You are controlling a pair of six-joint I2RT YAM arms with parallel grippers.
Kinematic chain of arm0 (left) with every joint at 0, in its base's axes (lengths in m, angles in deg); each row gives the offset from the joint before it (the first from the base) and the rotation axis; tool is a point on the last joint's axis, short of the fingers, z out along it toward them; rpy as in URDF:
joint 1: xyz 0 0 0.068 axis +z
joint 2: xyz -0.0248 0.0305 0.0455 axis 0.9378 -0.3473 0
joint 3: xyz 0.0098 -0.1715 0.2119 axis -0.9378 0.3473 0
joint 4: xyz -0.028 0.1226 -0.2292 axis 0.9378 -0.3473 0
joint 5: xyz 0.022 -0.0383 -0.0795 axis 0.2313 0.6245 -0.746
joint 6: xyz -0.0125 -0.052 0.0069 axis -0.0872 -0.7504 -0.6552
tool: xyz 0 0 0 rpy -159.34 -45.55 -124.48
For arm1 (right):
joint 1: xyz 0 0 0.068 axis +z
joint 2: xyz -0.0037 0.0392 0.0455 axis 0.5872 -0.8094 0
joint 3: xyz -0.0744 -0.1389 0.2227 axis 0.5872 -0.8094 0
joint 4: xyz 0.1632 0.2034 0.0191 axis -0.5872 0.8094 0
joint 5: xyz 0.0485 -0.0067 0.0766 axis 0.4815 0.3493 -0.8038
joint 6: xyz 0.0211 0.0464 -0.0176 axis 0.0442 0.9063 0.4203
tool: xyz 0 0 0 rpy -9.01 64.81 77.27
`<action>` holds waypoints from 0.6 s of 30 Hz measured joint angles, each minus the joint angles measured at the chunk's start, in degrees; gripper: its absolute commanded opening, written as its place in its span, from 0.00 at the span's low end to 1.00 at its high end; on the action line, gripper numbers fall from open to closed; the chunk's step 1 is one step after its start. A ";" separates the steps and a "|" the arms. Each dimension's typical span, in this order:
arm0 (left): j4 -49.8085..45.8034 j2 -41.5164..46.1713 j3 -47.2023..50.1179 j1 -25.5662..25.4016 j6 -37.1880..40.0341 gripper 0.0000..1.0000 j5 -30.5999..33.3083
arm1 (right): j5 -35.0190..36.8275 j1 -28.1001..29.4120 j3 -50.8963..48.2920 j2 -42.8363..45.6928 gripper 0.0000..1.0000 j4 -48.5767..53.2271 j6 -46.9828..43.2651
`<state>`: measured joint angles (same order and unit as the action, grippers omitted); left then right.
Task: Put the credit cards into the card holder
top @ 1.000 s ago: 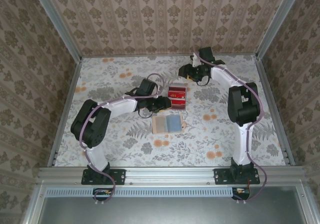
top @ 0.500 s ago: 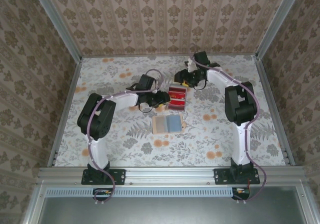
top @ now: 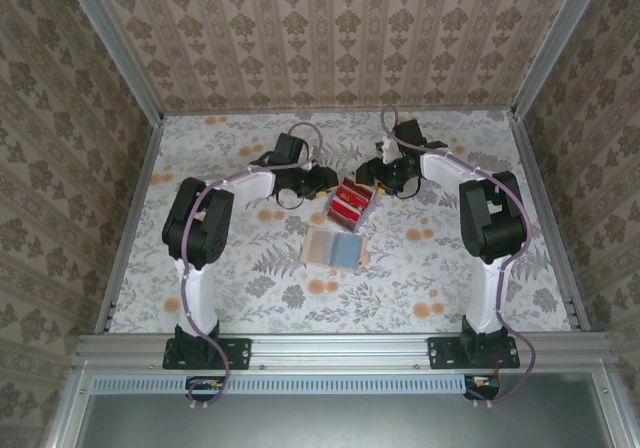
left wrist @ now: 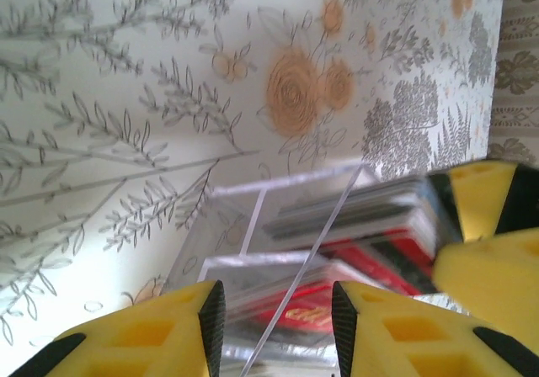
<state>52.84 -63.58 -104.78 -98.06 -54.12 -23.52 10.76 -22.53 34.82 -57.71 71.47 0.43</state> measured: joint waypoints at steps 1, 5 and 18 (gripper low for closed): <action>-0.20 -0.33 -0.90 0.28 0.20 0.41 -0.04 | 0.57 0.13 -0.55 0.61 0.58 0.09 -0.15; -1.40 -0.83 -3.19 1.49 0.87 0.41 -0.28 | 3.54 0.44 -1.60 2.69 0.59 1.18 -1.49; -0.52 7.56 10.47 1.68 1.64 0.41 -0.48 | 15.93 4.20 1.18 6.86 0.60 7.67 -14.08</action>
<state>52.31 -56.02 -94.31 -96.38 -52.48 -24.00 26.70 -18.33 36.00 -50.84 79.14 -13.65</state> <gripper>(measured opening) 0.405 0.596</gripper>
